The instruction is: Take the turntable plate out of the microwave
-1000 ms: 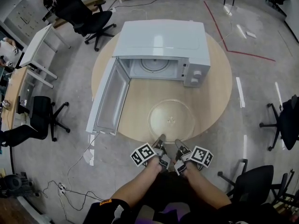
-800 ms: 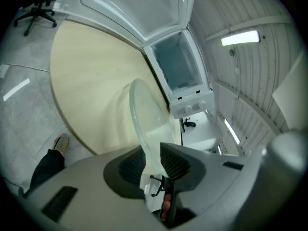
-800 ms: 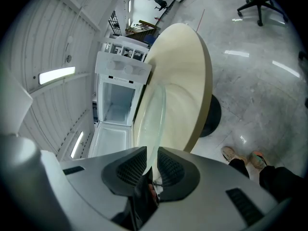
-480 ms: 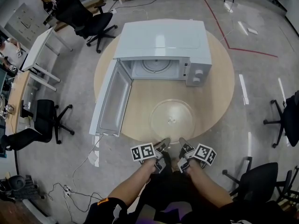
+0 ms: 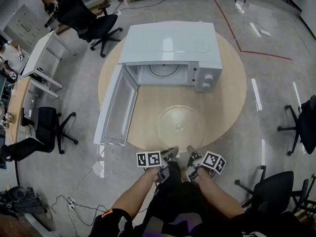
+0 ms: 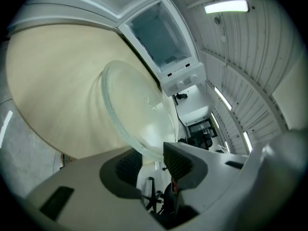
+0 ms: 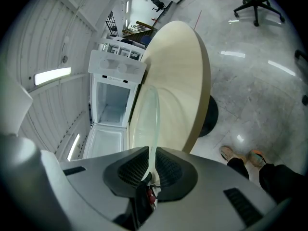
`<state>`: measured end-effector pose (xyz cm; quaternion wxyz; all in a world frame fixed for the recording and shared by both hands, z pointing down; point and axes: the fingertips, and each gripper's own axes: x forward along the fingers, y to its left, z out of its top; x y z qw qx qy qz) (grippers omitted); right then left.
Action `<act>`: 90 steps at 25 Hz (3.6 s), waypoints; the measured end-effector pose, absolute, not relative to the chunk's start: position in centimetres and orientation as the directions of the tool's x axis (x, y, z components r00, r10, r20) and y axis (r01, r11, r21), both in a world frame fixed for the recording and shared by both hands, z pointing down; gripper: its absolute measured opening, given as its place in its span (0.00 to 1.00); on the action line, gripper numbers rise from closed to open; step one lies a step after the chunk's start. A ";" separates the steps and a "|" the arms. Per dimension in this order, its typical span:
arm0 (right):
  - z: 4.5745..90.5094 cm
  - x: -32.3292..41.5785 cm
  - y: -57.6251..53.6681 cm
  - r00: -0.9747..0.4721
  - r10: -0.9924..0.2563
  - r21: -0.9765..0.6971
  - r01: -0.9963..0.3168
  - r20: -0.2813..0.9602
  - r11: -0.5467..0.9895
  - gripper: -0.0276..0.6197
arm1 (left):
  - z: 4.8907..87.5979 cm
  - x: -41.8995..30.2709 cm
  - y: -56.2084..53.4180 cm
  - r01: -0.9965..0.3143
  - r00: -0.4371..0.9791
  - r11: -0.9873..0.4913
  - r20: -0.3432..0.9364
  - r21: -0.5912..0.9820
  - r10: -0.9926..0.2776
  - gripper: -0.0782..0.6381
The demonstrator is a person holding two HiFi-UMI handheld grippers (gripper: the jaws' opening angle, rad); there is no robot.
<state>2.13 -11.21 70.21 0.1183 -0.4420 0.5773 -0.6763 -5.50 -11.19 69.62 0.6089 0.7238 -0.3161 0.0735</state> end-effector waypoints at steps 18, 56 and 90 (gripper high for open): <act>71.4 3.6 -13.1 -0.522 -0.666 -0.842 -0.409 0.532 -0.352 0.12 | 68.7 -6.7 -9.8 -0.587 0.794 -0.175 0.518 0.791 -0.319 0.39; 52.8 2.5 -6.4 -0.568 -0.725 -0.318 -0.822 0.390 0.473 0.12 | 53.0 -7.9 -4.4 -0.833 0.512 -0.330 0.395 0.444 -0.763 0.17; 44.3 -5.8 13.4 -0.583 -0.774 -0.122 -0.811 0.246 0.572 0.09 | 46.6 -16.1 18.0 -0.866 0.450 -0.361 0.226 0.345 -0.864 0.17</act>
